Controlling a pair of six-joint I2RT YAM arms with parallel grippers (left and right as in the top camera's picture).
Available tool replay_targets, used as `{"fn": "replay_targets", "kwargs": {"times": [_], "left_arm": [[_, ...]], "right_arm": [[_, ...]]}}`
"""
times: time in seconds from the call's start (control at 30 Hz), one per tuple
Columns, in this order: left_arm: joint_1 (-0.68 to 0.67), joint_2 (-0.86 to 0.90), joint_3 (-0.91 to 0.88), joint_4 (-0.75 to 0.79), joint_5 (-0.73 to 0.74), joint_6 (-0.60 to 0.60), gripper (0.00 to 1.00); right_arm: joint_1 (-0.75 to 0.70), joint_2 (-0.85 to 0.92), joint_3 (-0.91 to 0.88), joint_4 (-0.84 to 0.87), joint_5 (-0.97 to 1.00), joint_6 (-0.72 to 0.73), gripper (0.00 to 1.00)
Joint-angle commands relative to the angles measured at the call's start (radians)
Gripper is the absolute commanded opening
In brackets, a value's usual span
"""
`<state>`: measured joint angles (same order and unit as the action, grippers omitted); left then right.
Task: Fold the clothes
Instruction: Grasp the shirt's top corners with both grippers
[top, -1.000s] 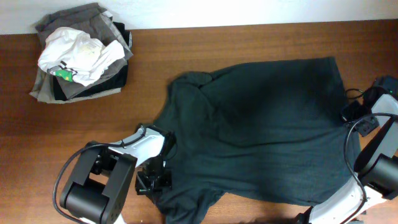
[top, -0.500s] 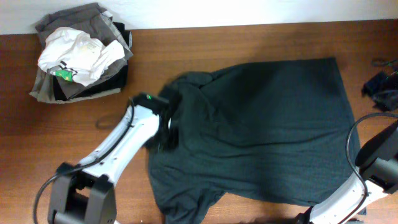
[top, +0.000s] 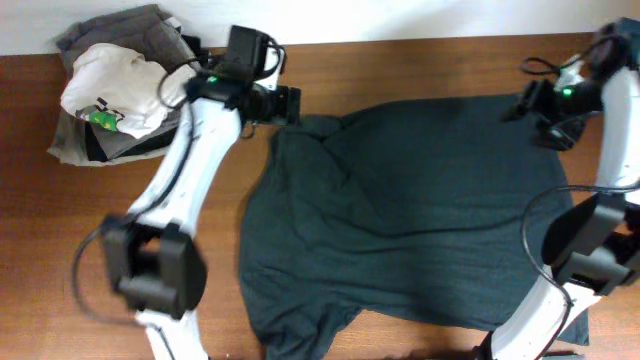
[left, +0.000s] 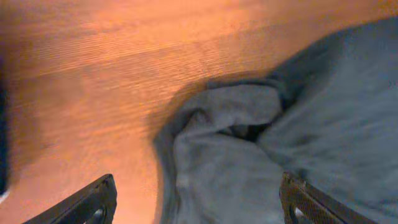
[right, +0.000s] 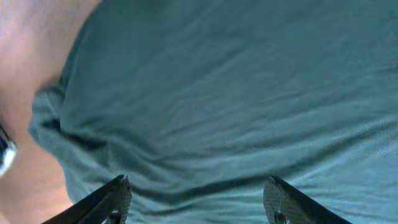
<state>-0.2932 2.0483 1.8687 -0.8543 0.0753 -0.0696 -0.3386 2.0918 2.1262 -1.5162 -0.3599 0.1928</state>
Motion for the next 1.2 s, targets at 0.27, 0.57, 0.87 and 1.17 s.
{"fn": "replay_targets", "kwargs": {"times": [0.27,0.57,0.87,1.17], "left_arm": [[-0.063,0.328,0.154,0.017,0.014,0.237,0.83],[-0.069,0.369,0.154,0.048,0.014,0.237,0.52],[-0.071,0.379,0.256,-0.081,-0.125,0.195,0.01],[-0.072,0.378,0.441,-0.329,-0.125,0.071,0.39]], "right_arm": [[0.210,-0.023,0.019,-0.033,0.134,-0.028,0.72],[0.243,-0.023,0.017,-0.066,0.136,-0.028,0.72],[0.279,-0.023,-0.097,0.009,0.137,-0.021,0.72],[0.319,-0.023,-0.438,0.260,0.136,0.042,0.67]]}}
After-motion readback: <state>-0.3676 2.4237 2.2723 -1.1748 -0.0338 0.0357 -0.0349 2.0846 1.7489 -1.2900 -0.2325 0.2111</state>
